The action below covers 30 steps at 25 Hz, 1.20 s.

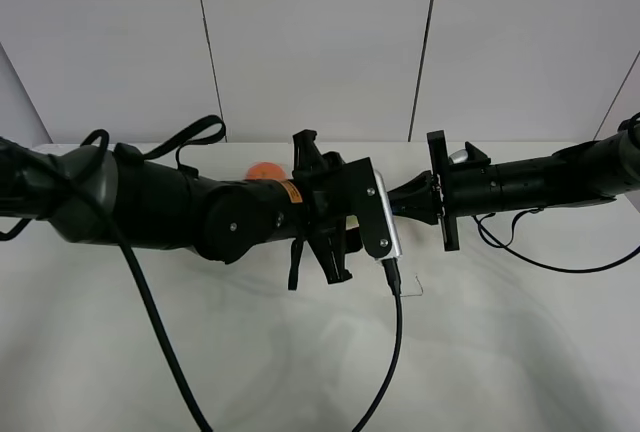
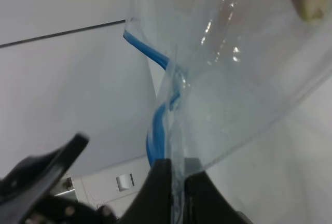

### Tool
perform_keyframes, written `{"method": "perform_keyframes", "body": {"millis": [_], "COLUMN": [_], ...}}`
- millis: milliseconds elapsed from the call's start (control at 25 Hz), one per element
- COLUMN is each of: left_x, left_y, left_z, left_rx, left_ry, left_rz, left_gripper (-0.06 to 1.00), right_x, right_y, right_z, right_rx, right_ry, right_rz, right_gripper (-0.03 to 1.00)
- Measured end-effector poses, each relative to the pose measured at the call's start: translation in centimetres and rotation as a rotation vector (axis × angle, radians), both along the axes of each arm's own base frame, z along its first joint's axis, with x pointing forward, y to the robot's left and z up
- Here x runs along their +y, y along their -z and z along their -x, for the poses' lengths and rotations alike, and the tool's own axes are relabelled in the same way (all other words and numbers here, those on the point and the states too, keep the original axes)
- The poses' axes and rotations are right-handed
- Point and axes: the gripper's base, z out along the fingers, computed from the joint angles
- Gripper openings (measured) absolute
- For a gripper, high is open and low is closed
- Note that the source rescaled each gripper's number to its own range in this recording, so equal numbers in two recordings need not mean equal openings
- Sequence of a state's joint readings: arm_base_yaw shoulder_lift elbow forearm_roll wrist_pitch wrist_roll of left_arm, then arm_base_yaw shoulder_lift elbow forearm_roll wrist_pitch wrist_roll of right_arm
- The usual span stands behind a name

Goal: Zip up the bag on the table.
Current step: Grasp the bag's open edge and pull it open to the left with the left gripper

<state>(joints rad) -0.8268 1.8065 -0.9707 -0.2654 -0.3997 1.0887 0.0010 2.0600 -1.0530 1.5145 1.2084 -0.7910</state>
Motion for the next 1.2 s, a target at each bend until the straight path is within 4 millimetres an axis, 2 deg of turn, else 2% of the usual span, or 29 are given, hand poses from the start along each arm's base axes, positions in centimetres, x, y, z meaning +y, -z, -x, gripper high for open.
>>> {"method": "perform_keyframes", "body": {"millis": [200, 600, 720, 1040, 1200], "left_x": [0.7, 0.6, 0.5, 0.5, 0.5], "left_y": [1.0, 1.3, 2.1, 2.0, 2.0], "left_z": [0.3, 0.4, 0.3, 0.2, 0.2], "left_rx": [-0.020, -0.093, -0.082, -0.098, -0.099], "left_ry": [-0.024, -0.039, -0.040, -0.045, -0.044], "left_rz": [0.011, 0.056, 0.042, 0.053, 0.052], "left_gripper": [0.73, 0.68, 0.63, 0.54, 0.36], "right_x": [0.0, 0.0, 0.0, 0.0, 0.0], "right_y": [0.0, 0.0, 0.0, -0.1, -0.1], "right_z": [0.0, -0.1, -0.1, -0.1, -0.1], "right_rx": [0.006, 0.006, 0.007, 0.007, 0.008], "right_ry": [0.004, 0.009, 0.009, 0.014, 0.015], "right_rz": [-0.002, -0.006, -0.007, -0.010, -0.011], "right_gripper": [0.00, 0.00, 0.00, 0.00, 0.00]}}
